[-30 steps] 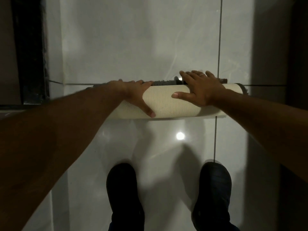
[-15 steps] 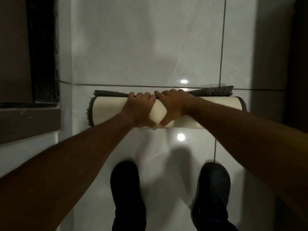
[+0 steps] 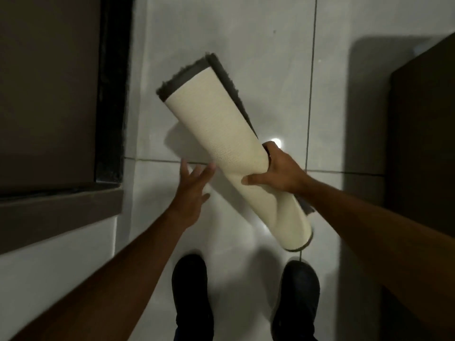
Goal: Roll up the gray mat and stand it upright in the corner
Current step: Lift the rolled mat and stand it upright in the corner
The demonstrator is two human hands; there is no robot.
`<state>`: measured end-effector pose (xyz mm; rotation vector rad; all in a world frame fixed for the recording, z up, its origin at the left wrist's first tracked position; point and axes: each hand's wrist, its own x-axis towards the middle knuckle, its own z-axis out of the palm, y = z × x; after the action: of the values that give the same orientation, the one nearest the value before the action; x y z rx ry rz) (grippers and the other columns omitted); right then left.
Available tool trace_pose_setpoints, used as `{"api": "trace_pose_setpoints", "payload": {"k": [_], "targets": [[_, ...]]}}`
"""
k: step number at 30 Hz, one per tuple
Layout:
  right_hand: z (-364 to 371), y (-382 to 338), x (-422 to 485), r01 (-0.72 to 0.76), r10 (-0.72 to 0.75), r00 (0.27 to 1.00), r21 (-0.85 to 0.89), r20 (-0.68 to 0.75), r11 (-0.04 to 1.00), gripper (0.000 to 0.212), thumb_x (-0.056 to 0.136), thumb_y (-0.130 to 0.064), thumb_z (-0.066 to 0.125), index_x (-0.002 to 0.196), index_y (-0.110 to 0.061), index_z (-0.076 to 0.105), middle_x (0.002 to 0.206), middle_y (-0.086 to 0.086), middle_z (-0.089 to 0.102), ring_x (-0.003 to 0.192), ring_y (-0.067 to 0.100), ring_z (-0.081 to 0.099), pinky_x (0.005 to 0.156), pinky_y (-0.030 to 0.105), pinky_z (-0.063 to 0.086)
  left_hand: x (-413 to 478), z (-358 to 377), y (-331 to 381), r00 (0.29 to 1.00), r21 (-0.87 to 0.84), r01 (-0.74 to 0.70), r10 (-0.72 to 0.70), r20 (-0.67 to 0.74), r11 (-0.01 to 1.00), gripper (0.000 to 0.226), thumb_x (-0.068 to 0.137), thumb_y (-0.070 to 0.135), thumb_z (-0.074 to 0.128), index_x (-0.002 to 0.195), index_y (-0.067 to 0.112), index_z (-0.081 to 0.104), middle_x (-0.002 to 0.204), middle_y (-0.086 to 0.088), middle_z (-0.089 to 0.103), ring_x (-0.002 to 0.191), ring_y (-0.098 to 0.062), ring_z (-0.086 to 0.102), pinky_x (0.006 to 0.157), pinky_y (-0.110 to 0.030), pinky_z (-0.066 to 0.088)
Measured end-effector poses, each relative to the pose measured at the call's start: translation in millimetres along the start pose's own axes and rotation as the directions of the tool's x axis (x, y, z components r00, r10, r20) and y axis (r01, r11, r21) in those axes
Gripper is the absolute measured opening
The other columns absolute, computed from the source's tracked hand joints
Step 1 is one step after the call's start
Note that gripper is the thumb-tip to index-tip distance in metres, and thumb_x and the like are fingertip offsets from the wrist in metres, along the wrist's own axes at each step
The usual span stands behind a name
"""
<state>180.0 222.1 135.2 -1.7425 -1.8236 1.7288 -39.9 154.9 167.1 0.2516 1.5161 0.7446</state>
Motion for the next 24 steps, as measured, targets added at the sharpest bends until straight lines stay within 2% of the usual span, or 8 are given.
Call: {"api": "trace_pose_setpoints", "payload": {"k": [3, 5, 8, 11, 15, 18, 21, 24], "targets": [[-42, -40, -8, -0.004, -0.001, 0.999, 0.090, 0.054, 0.996, 0.095, 0.052, -0.049, 0.095, 0.124, -0.029, 0.036, 0.119, -0.007, 0.056, 0.104, 0.009, 0.058, 0.073, 0.025, 0.053, 4, 45, 69, 0.974, -0.020, -0.145, 0.146, 0.171, 0.989, 0.074, 0.080, 0.042, 0.077, 0.143, 0.036, 0.037, 0.136, 0.006, 0.062, 0.118, -0.013, 0.063, 0.091, -0.048, 0.054], [-86, -72, -12, -0.027, 0.006, 0.992, 0.167, 0.127, 0.986, 0.107, 0.054, -0.054, 0.093, 0.137, -0.031, 0.030, 0.122, -0.008, 0.058, 0.105, 0.008, 0.061, 0.073, 0.021, 0.056, -7, 69, 122, 0.952, -0.040, -0.219, 0.223, 0.208, 0.975, 0.060, 0.085, 0.034, 0.073, 0.139, 0.026, 0.047, 0.131, -0.002, 0.066, 0.117, -0.022, 0.065, 0.087, -0.045, 0.059], [-163, -132, -8, 0.003, -0.052, 0.984, 0.283, 0.168, 0.959, 0.106, 0.066, -0.064, 0.077, 0.150, -0.032, 0.021, 0.127, -0.011, 0.059, 0.109, 0.010, 0.063, 0.077, 0.021, 0.055, -17, 86, 185, 0.917, 0.009, -0.273, 0.257, 0.306, 0.962, 0.055, 0.083, 0.034, 0.072, 0.134, 0.025, 0.054, 0.129, -0.003, 0.068, 0.118, -0.025, 0.064, 0.088, -0.041, 0.058], [-234, -205, 16, 0.172, -0.194, 0.981, 0.377, 0.021, 0.910, 0.072, 0.081, -0.060, 0.063, 0.138, -0.022, 0.040, 0.122, -0.016, 0.065, 0.110, 0.009, 0.065, 0.085, 0.025, 0.058, -11, 96, 246, 0.891, 0.081, -0.308, 0.257, 0.374, 0.948, 0.059, 0.083, 0.035, 0.075, 0.136, 0.027, 0.052, 0.132, -0.003, 0.066, 0.121, -0.024, 0.063, 0.099, -0.048, 0.051], [-281, -295, 73, 0.287, -0.253, 0.957, 0.328, -0.143, 0.900, 0.102, 0.071, -0.068, 0.072, 0.149, -0.022, 0.025, 0.130, -0.009, 0.057, 0.113, 0.009, 0.061, 0.093, 0.033, 0.055, 14, 113, 320, 0.883, 0.094, -0.353, 0.299, 0.361, 0.931, 0.054, 0.084, 0.035, 0.075, 0.133, 0.031, 0.052, 0.126, 0.001, 0.069, 0.113, -0.019, 0.067, 0.088, -0.044, 0.057], [-310, -334, 128, 0.330, -0.275, 0.936, 0.278, -0.217, 0.902, 0.097, 0.073, -0.056, 0.079, 0.147, -0.023, 0.025, 0.126, -0.008, 0.056, 0.109, 0.012, 0.062, 0.094, 0.039, 0.057, 52, 120, 382, 0.870, 0.121, -0.403, 0.339, 0.358, 0.907, 0.060, 0.084, 0.032, 0.076, 0.137, 0.032, 0.048, 0.126, 0.003, 0.069, 0.110, -0.016, 0.068, 0.079, -0.036, 0.061], [-336, -362, 170, 0.362, -0.305, 0.930, 0.361, -0.208, 0.859, 0.085, 0.075, -0.048, 0.082, 0.140, -0.026, 0.031, 0.126, -0.002, 0.060, 0.107, 0.015, 0.068, 0.085, 0.037, 0.061, 79, 117, 441, 0.879, 0.130, -0.378, 0.311, 0.360, 0.917, 0.079, 0.078, 0.042, 0.080, 0.144, 0.031, 0.038, 0.134, 0.002, 0.063, 0.118, -0.018, 0.063, 0.091, -0.042, 0.057], [-370, -387, 212, 0.387, -0.298, 0.913, 0.365, -0.278, 0.847, 0.081, 0.075, -0.038, 0.084, 0.136, -0.030, 0.031, 0.123, -0.006, 0.060, 0.103, 0.004, 0.068, 0.077, 0.027, 0.060, 111, 117, 518, 0.872, 0.045, -0.390, 0.353, 0.340, 0.920, 0.068, 0.082, 0.058, 0.067, 0.142, 0.042, 0.040, 0.138, 0.011, 0.059, 0.126, -0.013, 0.057, 0.098, -0.050, 0.051]]}}
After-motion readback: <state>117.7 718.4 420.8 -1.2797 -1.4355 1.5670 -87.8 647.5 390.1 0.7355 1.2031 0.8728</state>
